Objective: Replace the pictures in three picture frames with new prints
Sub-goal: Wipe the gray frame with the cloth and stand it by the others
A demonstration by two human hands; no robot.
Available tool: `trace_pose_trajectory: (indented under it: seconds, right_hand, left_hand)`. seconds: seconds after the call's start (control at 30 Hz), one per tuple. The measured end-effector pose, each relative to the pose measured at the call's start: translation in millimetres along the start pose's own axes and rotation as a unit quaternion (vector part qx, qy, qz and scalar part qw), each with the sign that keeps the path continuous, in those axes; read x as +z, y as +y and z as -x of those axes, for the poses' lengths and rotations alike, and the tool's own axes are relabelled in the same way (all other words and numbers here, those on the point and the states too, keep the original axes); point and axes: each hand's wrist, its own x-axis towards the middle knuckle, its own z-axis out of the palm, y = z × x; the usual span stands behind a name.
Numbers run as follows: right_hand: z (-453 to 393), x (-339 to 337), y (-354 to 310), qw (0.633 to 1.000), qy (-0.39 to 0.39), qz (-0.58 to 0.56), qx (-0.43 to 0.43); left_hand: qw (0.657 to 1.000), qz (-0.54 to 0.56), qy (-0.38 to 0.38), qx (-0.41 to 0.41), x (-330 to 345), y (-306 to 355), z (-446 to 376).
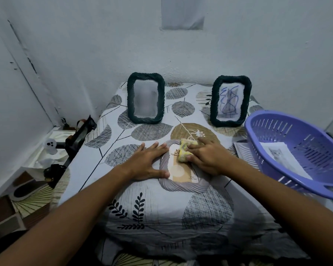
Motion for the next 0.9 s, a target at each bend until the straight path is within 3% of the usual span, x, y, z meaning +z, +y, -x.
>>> trace_pose_trajectory:
  seconds: [0.13,0.37,0.47,0.53,0.6,0.67,0.77,0.83,0.9]
  right_hand:
    - [-25,5,-12,1.000,0.014,-0.012,-0.007]
    - [15,10,-20,0.985,0.041,-0.120,-0.116]
    - [31,9,-11,0.975,-0.001,-0.206,-0.085]
    - [33,2,-7,0.945,0.018,-0.325,-0.034]
    - [33,-13,-9,0.874,0.083,-0.478,0.024]
    - [29,-26,-11,0.765,0.138,-0.620,0.105]
    - [20,-38,-10,0.618,0.165,-0.741,0.204]
    - [14,-45,-14,0.524,0.144,-0.811,0.218]
    - [5,-49,-24,0.462,0.124,-0.852,0.211]
  left_hand:
    - [1.000,0.001,0.001,-0.001,1,0,-1]
    - [1.000,0.010,0.008,-0.008,-1,4,2]
    - [0.999,0.036,0.011,-0.017,-2,5,4]
    - [0.998,0.060,0.008,-0.024,-1,4,3]
    - [0.994,0.102,0.006,-0.042,-5,7,5]
    - [0.981,0.180,0.017,-0.075,-15,17,10]
    - [0.948,0.299,0.085,-0.075,-30,32,14]
    - [0.907,0.398,0.118,-0.066,-35,40,13]
    - [0.830,0.536,0.124,-0.089,-39,48,10]
